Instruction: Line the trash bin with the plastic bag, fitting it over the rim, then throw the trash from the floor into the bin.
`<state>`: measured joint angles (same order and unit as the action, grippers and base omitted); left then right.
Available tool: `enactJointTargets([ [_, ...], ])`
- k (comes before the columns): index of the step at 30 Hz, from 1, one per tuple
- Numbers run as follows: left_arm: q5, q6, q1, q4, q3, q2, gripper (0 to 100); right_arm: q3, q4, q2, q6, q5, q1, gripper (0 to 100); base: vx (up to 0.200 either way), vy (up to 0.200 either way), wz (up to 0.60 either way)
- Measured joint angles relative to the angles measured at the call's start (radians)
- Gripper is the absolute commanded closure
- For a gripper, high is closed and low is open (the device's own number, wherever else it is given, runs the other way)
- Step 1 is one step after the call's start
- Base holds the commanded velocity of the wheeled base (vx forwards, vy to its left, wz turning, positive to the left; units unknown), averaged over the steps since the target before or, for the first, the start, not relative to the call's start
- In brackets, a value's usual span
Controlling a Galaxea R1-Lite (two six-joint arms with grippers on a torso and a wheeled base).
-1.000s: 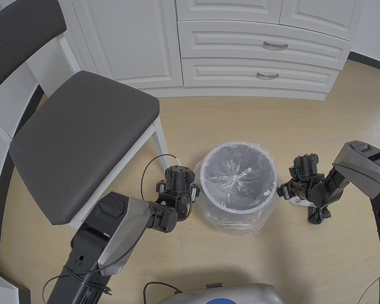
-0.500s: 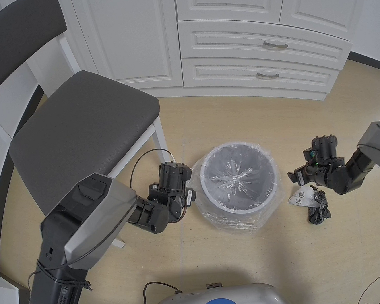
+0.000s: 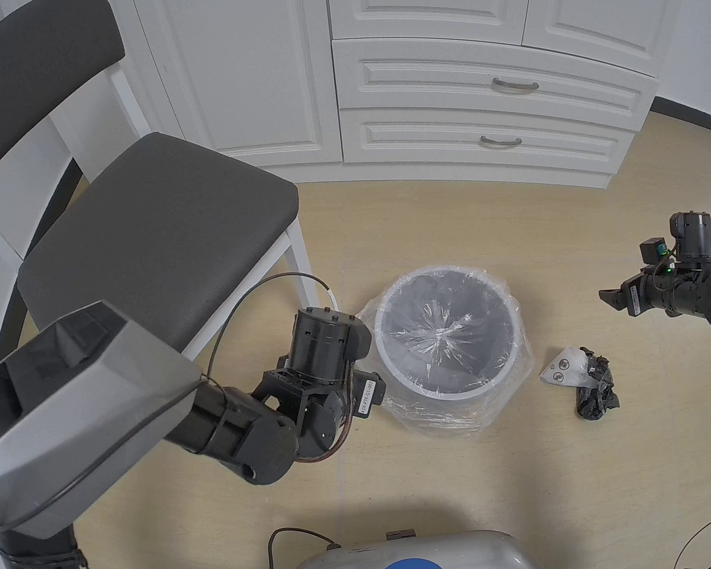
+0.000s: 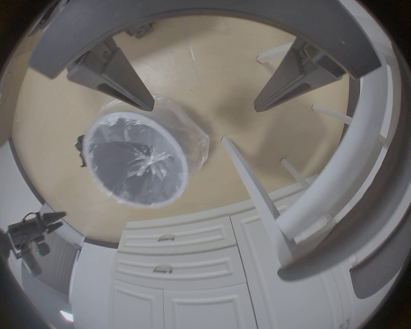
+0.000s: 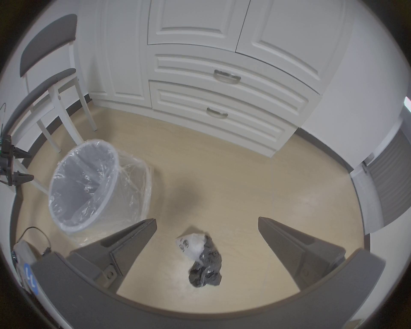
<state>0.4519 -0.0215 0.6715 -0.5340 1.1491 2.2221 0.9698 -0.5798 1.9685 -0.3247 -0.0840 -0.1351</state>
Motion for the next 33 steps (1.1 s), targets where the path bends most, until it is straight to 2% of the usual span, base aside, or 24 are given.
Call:
enactJointTargets([
  [6, 0.002, 0.005, 0.056, -0.17, -0.147, -0.1, 0, 0.103, 0.188, -0.002, 0.057, -0.076, -0.049, 0, 0.0, 0.0, 0.0],
  [11, 0.001, 0.007, 0.08, -0.351, -0.278, -0.17, 0, 0.189, 0.245, 0.038, 0.142, -0.077, -0.036, 0, 0.0, 0.0, 0.0],
  [16, 0.002, 0.005, 0.085, -0.489, -0.373, -0.225, 0, 0.231, 0.254, 0.115, 0.226, 0.007, 0.041, 0, 0.0, 0.0, 0.0],
  [20, 0.009, -0.004, 0.067, -0.518, -0.404, -0.261, 0, 0.265, 0.25, 0.206, 0.257, 0.074, 0.092, 0, 0.0, 0.0, 0.0],
  [24, 0.017, -0.012, 0.004, -0.527, -0.424, -0.303, 0, 0.339, 0.252, 0.325, 0.301, 0.115, 0.129, 0, 0.0, 0.0, 0.0],
  [29, 0.021, -0.016, -0.077, -0.539, -0.467, -0.367, 0, 0.455, 0.259, 0.457, 0.42, 0.144, 0.163, 0, 0.0, 0.0, 0.0],
  [33, 0.02, -0.015, -0.123, -0.556, -0.521, -0.413, 0, 0.539, 0.261, 0.545, 0.459, 0.234, 0.19, 0, 0.0, 0.0, 0.0],
])
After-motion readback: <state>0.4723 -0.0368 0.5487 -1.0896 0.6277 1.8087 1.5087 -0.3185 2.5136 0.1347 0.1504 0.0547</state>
